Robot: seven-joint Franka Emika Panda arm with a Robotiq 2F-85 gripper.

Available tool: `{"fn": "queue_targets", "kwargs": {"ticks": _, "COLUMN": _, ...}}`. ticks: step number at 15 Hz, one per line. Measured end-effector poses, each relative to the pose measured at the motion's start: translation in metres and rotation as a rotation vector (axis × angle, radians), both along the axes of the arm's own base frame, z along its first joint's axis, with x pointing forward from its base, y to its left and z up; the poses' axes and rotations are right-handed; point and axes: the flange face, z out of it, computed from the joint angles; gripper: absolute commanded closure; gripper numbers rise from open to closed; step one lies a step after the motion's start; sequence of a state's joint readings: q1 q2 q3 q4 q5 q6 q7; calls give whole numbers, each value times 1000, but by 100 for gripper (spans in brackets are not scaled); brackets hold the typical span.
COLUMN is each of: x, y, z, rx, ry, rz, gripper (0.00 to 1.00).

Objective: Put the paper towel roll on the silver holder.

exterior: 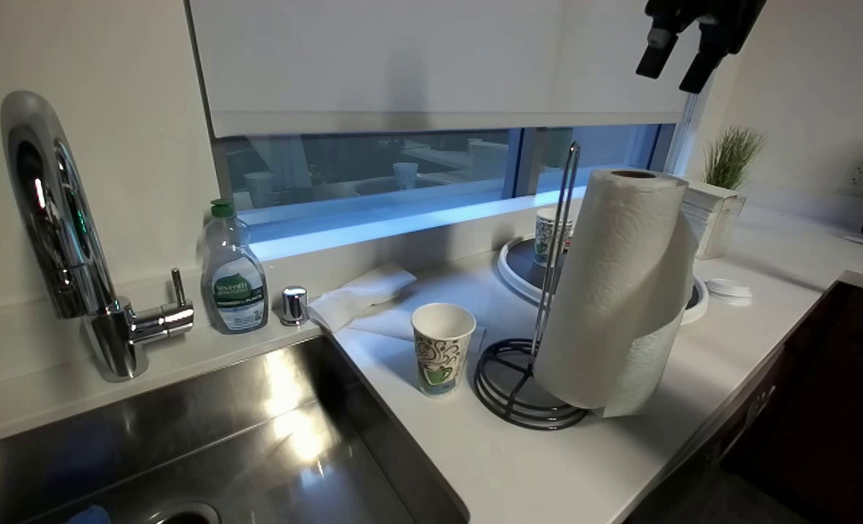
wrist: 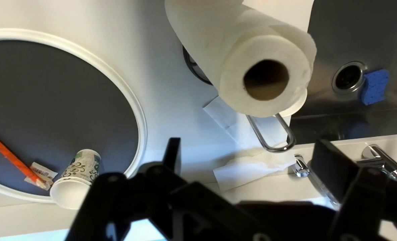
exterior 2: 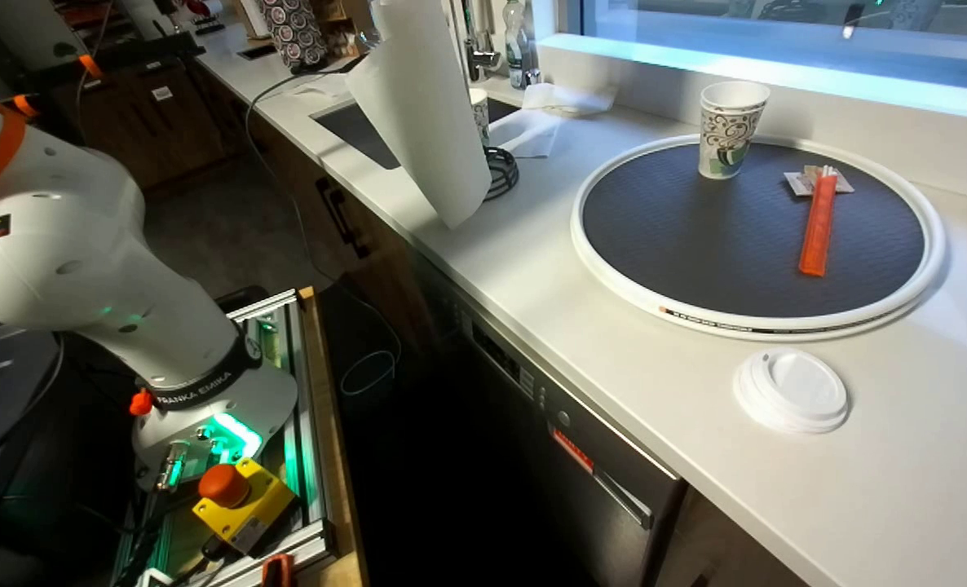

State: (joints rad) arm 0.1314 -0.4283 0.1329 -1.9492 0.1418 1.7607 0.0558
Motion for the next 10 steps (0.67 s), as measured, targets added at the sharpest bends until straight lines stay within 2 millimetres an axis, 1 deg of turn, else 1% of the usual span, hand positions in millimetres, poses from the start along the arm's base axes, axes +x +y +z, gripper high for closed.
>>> {"fn": "queue_targets", "kwargs": {"ticks": 2, "x": -6, "y": -1, "z": 6, "rx": 0, "ry": -8, "rz": 1, "gripper": 0}}
{"fn": "queue_targets", "kwargs": {"ticks": 4, "x": -10, "y": -1, "z": 8, "rx": -1, "ry": -9, "rz": 1, "gripper": 0}}
{"fn": "queue_targets", "kwargs": {"ticks": 10, "x": -10, "y": -1, "z": 7, "rx": -2, "ry": -7, "rz": 1, "gripper": 0}}
